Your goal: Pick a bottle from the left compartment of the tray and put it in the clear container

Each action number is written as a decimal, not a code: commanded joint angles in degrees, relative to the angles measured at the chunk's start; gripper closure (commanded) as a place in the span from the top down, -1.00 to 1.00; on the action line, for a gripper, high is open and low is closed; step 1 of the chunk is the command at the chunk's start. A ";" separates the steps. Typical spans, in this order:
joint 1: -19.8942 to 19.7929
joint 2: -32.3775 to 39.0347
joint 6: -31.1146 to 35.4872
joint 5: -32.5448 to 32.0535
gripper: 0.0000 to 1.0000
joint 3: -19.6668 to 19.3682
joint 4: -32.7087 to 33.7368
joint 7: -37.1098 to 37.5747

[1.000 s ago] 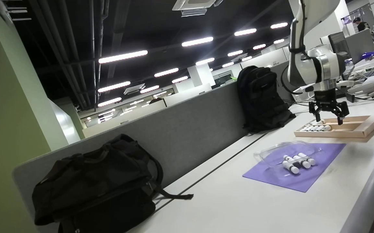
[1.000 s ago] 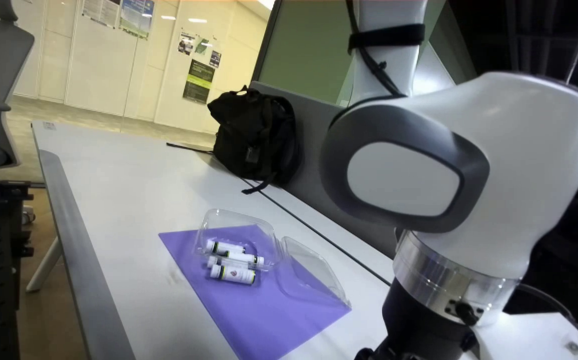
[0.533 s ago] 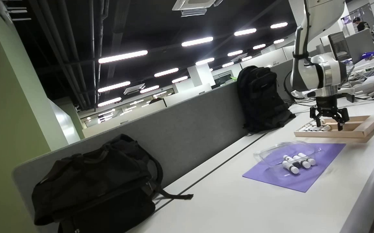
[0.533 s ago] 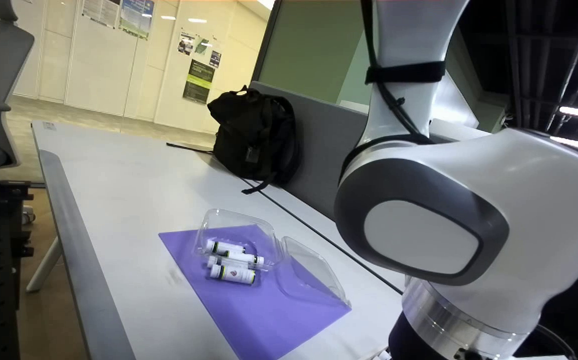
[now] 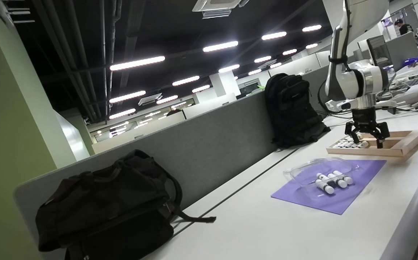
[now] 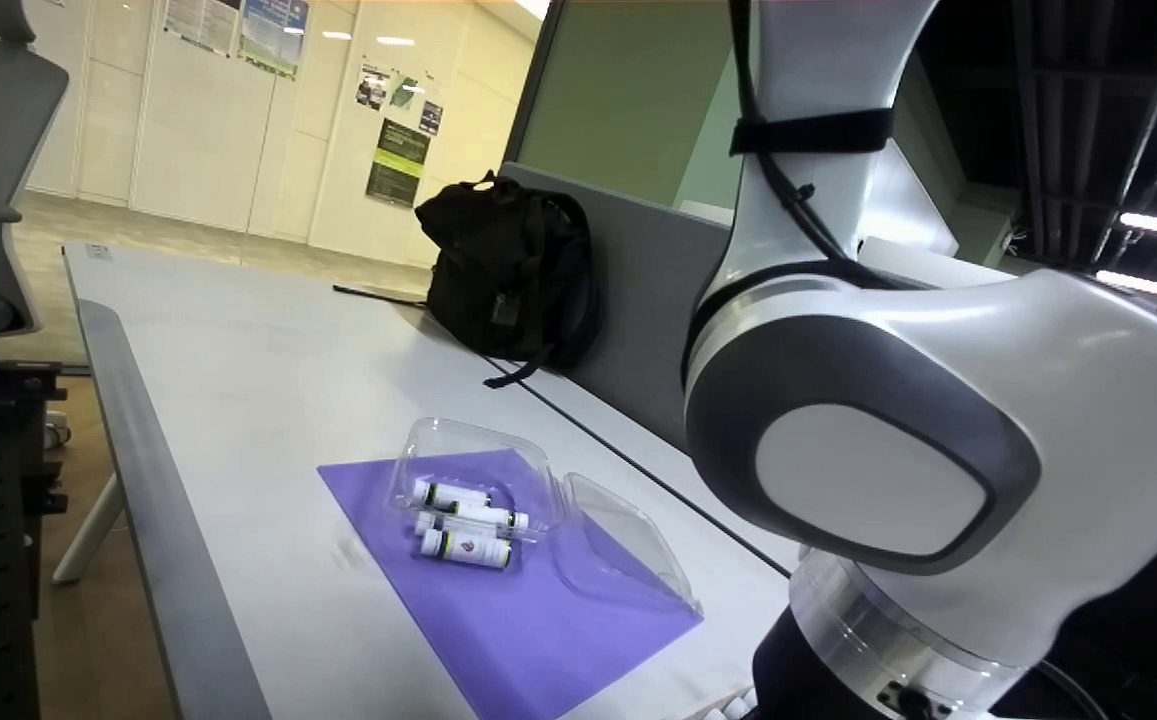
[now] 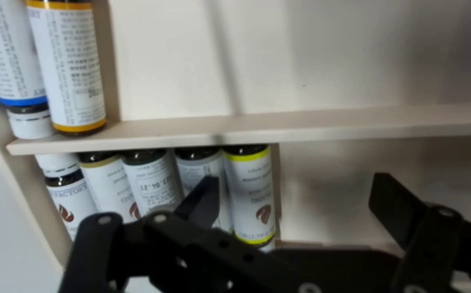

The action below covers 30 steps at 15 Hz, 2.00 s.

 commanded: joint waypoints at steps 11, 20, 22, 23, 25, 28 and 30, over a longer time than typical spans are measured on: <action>6.61 -1.08 -4.10 -4.23 0.21 -4.80 -0.79 13.49; 16.97 -2.64 -5.29 -15.77 -0.85 -14.95 -0.73 27.93; 17.92 -5.11 -5.04 -18.03 -0.85 -15.41 -1.89 29.10; 18.42 -6.97 -4.93 -19.14 -0.85 -15.47 -2.70 29.48; 19.30 -10.40 -4.88 -21.07 -0.85 -15.35 -3.71 29.94; 21.00 -15.08 -5.31 -22.87 -0.85 -14.59 -4.87 30.13; 22.23 -17.40 -5.72 -22.96 -0.85 -13.52 -5.53 29.64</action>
